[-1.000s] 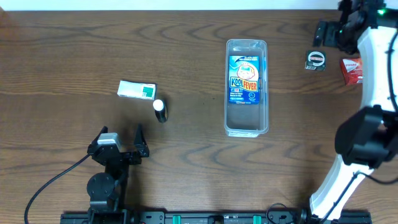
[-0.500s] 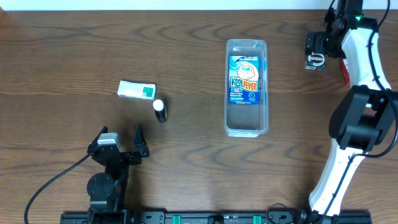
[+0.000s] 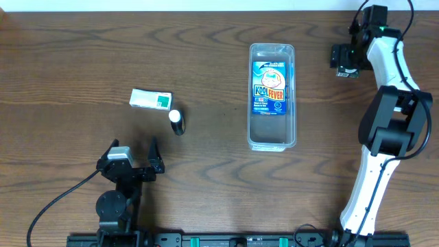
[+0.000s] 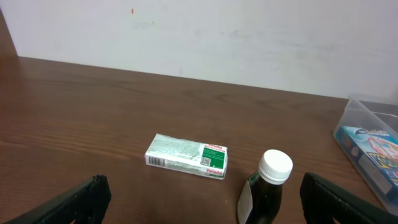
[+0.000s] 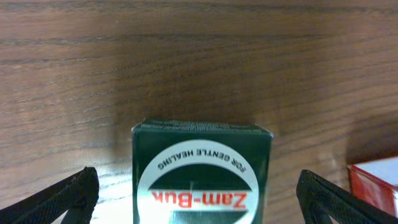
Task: Pack container
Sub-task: 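Grasp the green Zam-Buk tin with the right gripper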
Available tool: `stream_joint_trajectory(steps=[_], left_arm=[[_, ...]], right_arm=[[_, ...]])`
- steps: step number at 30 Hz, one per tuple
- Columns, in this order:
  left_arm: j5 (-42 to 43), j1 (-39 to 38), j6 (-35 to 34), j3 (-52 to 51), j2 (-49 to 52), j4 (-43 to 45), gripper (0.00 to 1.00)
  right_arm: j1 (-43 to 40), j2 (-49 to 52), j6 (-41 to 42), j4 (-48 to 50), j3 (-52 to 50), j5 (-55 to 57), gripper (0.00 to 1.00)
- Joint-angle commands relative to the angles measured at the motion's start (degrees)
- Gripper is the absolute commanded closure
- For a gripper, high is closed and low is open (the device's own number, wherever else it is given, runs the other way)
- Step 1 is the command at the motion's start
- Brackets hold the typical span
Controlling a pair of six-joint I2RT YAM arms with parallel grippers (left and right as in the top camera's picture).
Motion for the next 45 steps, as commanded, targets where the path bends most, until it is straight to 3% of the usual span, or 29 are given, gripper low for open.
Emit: stream_joint_trajectory(steps=[1,31,41,45], left_arm=[[0.61,0.31,0.33,-1.81,-0.04,-0.92,0.02],[0.61,0.31,0.33,-1.81,-0.04,-0.92,0.02],[0.61,0.31,0.33,-1.81,-0.04,-0.92,0.02],[0.61,0.31,0.33,-1.81,-0.04,-0.92,0.02]], right_arm=[[-0.42,0.76,-0.92,0.50,0.04,-0.50,0.01],[-2.47,2.99,-1.40,-0.66,-0.02,-4.68,0.02],[-2.21,2.99,-3.32,-0.83,-0.09,-5.14,0.31],[-2.23,2.99,-3.30,-0.85,-0.09,-5.20,0.37]])
